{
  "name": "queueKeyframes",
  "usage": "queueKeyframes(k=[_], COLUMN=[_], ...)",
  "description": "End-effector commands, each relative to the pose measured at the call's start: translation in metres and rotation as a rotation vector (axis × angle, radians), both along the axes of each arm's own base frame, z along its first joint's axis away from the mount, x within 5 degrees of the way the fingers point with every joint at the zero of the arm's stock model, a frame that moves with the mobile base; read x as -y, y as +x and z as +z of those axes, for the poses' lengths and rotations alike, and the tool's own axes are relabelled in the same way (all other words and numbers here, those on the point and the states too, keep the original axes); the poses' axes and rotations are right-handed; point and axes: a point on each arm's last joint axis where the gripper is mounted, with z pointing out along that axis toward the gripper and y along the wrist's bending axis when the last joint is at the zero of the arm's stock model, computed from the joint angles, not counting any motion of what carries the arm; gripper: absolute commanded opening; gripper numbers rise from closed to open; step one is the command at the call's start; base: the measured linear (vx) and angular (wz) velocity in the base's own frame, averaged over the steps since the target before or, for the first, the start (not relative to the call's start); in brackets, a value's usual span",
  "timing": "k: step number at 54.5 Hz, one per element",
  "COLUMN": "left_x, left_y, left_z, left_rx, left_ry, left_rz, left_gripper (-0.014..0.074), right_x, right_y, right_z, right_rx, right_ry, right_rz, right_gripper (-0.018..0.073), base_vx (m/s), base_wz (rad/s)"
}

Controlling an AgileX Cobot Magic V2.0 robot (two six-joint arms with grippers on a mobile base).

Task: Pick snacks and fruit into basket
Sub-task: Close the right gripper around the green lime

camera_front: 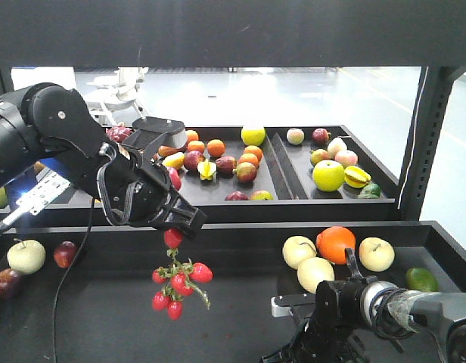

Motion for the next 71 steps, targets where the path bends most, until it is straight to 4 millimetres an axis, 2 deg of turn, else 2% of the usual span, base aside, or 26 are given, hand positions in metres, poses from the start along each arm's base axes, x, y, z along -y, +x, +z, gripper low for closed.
queueKeyframes(k=[1, 15, 26, 38, 71], left_x=[-0.004, -0.004, -0.004, -0.004, -0.004], left_y=[-0.012, -0.012, -0.012, -0.012, -0.012], left_z=[0.035, 0.035, 0.035, 0.035, 0.035], left_rx=[0.114, 0.114, 0.114, 0.114, 0.113], left_ry=[-0.081, -0.081, -0.081, -0.081, -0.081], left_rz=[0.015, 0.015, 0.015, 0.015, 0.015], left_gripper=[-0.0006, -0.0006, -0.0006, -0.0006, -0.0006], right_x=[-0.001, -0.001, -0.005, -0.009, -0.008], right_y=[0.013, 0.014, 0.022, 0.032, 0.031], right_z=[0.035, 0.033, 0.027, 0.038, 0.036], right_rx=[0.129, 0.128, 0.055, 0.072, 0.055], right_ry=[0.031, 0.030, 0.021, 0.029, 0.022], right_rz=[0.000, 0.002, 0.020, 0.027, 0.034], right_gripper=[0.0586, 0.0586, 0.0586, 0.0586, 0.0557], base_vx=[0.00, 0.00, 0.00, 0.00, 0.00], base_wz=[0.00, 0.00, 0.00, 0.00, 0.00])
